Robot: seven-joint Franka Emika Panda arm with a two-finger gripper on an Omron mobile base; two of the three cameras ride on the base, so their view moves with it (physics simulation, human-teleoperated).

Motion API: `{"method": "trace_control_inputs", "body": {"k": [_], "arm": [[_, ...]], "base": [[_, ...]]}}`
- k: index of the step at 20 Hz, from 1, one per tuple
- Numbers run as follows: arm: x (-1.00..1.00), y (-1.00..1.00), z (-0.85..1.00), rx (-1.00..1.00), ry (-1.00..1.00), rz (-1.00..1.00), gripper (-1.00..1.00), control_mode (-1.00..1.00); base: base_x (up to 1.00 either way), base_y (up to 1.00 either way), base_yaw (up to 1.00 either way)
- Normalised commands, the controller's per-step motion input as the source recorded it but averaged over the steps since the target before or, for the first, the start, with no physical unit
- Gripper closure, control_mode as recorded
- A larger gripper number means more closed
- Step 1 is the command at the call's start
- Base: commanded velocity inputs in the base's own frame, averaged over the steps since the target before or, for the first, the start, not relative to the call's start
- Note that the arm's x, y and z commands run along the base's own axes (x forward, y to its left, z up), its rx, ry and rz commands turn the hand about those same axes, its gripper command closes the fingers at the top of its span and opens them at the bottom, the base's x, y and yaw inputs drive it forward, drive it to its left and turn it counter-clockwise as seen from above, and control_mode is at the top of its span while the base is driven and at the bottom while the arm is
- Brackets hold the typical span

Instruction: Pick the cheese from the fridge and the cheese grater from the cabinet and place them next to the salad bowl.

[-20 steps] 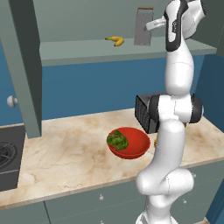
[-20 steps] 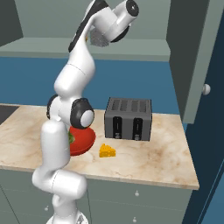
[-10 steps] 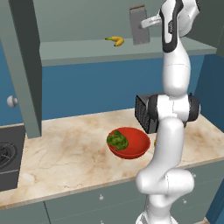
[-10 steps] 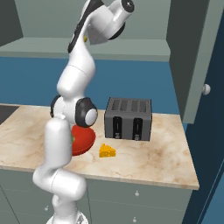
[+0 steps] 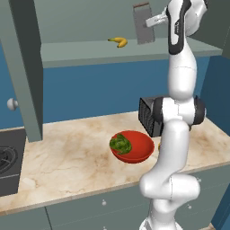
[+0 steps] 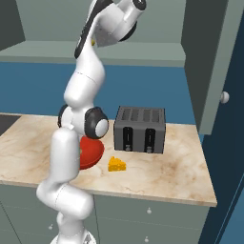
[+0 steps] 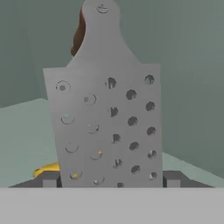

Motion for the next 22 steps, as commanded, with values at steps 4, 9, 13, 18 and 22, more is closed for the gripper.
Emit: {"method": "trace_control_inputs", "body": {"k": [4, 9, 13, 18, 22], "arm": [[-0.74, 0.45, 0.00, -0.04, -0.13, 0.00, 1.00, -1.00], [-0.99, 0.69, -0.39, -0.03, -0.14, 0.00, 1.00, -1.00], [-1.00, 0.42, -0.91, 0.00, -0.52, 0.00, 1.00, -1.00], [-1.00, 0.27, -1.00, 0.08, -0.80, -0.01, 1.00, -1.00], [-1.00, 0.31, -0.98, 0.12, -0.66, -0.08, 1.00, -1.00]], "base": [[0.00, 0.00, 0.00], [0.00, 0.00, 0.00], [0.00, 0.00, 0.00], [0.00, 0.00, 0.00], [0.00, 0.00, 0.00]]}}
